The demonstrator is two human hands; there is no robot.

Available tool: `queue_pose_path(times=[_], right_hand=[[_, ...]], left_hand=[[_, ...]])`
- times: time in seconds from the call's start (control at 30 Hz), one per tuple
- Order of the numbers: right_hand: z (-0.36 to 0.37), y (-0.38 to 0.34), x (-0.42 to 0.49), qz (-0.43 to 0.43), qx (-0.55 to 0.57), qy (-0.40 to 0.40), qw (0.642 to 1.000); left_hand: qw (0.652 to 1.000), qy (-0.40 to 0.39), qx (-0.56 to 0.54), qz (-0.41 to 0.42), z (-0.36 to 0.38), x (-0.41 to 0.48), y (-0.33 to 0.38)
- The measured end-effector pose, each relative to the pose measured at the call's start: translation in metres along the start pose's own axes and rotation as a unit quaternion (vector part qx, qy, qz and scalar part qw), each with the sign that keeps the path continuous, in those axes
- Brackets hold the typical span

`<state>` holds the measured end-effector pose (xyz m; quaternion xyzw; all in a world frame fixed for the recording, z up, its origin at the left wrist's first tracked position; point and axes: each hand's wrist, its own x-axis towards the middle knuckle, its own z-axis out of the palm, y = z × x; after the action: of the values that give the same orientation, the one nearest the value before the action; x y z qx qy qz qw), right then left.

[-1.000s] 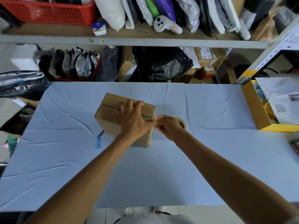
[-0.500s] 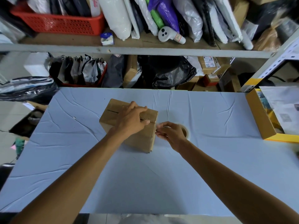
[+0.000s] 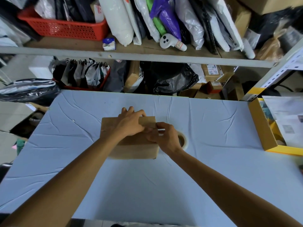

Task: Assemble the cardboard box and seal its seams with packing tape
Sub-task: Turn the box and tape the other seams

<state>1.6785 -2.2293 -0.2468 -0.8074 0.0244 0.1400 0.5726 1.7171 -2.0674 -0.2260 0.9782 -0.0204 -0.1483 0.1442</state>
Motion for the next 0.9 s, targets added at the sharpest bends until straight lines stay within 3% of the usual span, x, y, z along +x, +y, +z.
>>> queue_pose_path(times=[0.37,0.53,0.7,0.9], right_hand=[[-0.007,0.007,0.002,-0.044,-0.011,-0.038,0.998],[0.005,0.019,0.000,-0.031,-0.001,0.005,1.000],[0.012,0.018,-0.002,-0.011,0.017,0.014,1.000],[0.012,0.017,0.001,0.003,0.011,0.008,1.000]], left_hand=[[0.997,-0.063,-0.021,-0.045,0.003,-0.008,0.000],[0.993,-0.112,-0.038,0.000,-0.004,0.003,-0.013],[0.981,-0.142,-0.124,0.050,-0.002,0.003,-0.022],[0.970,-0.134,-0.187,0.082,-0.003,0.002,-0.028]])
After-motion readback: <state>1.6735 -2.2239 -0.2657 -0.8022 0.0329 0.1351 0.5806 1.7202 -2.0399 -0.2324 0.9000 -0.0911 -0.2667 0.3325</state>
